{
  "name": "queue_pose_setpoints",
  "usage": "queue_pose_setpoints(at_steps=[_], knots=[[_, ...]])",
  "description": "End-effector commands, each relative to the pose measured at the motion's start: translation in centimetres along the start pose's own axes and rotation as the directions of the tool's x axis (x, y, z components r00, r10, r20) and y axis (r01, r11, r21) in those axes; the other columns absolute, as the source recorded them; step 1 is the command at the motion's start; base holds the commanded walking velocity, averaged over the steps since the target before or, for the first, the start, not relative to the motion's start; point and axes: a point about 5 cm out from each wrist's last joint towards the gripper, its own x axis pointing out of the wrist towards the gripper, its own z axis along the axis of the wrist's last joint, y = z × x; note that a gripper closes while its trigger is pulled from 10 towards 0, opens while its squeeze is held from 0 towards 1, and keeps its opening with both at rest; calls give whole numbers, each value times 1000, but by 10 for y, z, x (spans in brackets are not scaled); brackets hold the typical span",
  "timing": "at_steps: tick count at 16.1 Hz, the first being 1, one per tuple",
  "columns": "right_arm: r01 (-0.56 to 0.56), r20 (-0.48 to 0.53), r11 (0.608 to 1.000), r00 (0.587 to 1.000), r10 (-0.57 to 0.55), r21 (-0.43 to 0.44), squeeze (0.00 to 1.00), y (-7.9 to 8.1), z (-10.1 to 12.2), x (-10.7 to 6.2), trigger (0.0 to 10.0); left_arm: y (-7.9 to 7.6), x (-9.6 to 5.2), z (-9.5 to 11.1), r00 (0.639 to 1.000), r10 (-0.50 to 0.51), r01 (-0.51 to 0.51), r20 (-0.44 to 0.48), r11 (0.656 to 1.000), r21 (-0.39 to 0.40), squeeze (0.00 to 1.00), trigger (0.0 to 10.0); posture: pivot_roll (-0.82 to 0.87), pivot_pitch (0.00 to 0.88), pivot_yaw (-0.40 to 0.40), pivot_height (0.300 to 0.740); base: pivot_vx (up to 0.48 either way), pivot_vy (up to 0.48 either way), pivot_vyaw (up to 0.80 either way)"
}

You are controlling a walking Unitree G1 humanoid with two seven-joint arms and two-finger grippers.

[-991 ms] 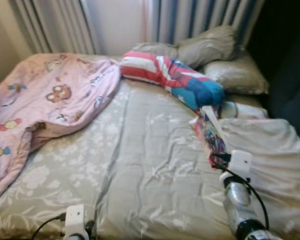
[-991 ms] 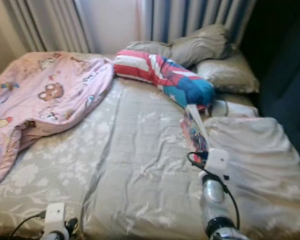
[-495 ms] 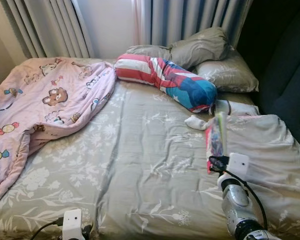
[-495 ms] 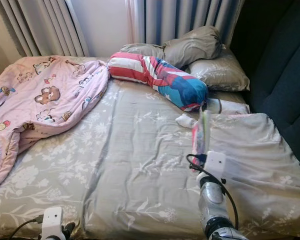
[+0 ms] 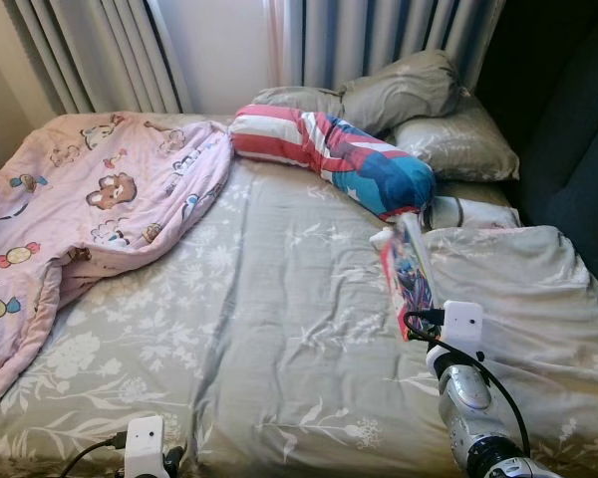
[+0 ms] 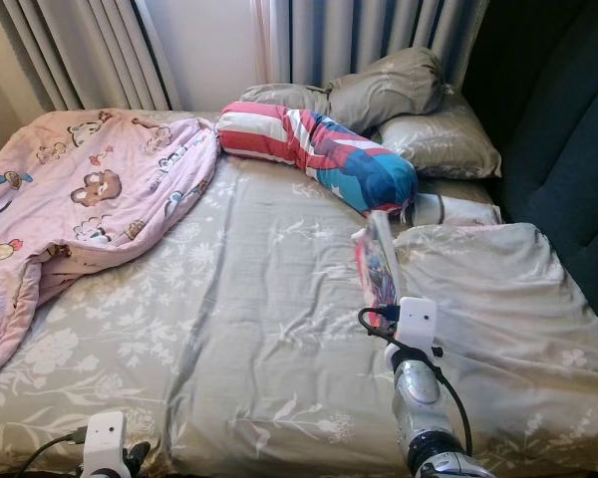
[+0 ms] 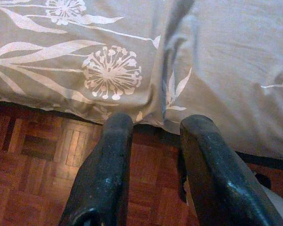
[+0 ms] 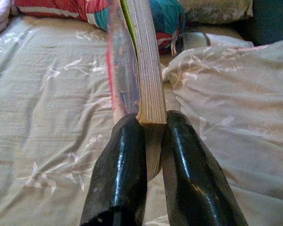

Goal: Clean up the room

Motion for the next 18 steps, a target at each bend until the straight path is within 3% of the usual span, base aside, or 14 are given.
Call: queue_pose_setpoints(at_steps=[1,6,16,18], knots=[[-10,56,1000,998,11,-9,0,1,13,4,10000,4,-2,-3,1000,-1,1,-9,1000,26,0,10000,94,76,9,726,0,0,0],[-11,44,1000,999,11,-5,0,2,7,1,10000,7,-3,-7,1000,1,-1,-16,999,37,0,10000,94,91,16,688,0,0,0],[-22,7,1000,1000,22,-3,0,4,-1,-2,10000,8,-5,-11,1000,5,-5,-21,999,33,0,10000,106,119,14,688,0,0,0],[-27,4,1000,1000,27,3,0,5,-1,-2,10000,8,-5,-11,1000,7,-6,-21,999,33,0,10000,111,123,14,665,0,0,0]])
